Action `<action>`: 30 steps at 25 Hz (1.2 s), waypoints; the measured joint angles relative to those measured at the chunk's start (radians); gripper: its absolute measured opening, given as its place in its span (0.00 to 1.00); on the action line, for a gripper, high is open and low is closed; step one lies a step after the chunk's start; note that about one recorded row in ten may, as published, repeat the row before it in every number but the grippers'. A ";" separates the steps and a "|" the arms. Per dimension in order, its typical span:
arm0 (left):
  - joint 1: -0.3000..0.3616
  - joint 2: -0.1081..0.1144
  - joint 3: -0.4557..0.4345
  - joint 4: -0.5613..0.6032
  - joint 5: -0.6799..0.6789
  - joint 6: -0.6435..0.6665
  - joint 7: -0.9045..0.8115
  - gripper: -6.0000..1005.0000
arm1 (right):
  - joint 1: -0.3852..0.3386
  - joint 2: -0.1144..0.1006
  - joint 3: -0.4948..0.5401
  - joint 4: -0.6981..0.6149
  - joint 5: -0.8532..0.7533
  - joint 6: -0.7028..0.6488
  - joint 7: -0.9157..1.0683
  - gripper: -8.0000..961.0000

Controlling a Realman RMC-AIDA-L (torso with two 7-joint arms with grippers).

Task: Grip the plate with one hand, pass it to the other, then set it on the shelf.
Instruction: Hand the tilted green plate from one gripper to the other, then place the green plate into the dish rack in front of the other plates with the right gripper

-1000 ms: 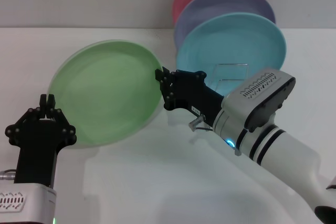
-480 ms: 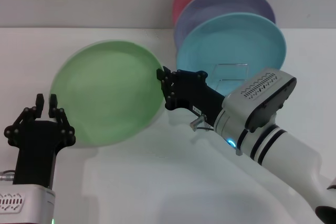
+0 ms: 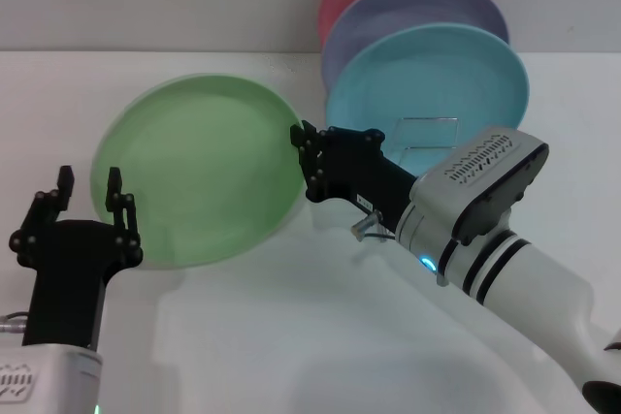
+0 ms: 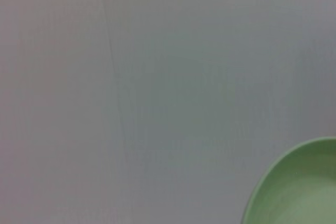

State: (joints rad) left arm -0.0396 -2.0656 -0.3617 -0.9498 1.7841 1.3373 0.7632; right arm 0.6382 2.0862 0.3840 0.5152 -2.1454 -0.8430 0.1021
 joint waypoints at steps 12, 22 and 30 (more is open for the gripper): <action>0.009 0.005 -0.005 0.176 0.080 0.222 -0.349 0.79 | -0.088 0.000 0.000 0.014 -0.002 -0.262 -0.047 0.03; -0.061 0.000 -0.045 0.553 0.107 0.415 -0.925 0.83 | -0.257 -0.006 0.006 -0.011 0.001 -0.624 -0.068 0.02; -0.095 -0.002 -0.040 0.579 0.109 0.380 -0.921 0.83 | -0.365 -0.004 0.064 -0.109 0.011 -0.772 -0.080 0.02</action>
State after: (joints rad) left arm -0.1348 -2.0673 -0.4013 -0.3707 1.8931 1.7171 -0.1581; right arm 0.2734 2.0824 0.4485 0.4061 -2.1340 -1.6146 0.0222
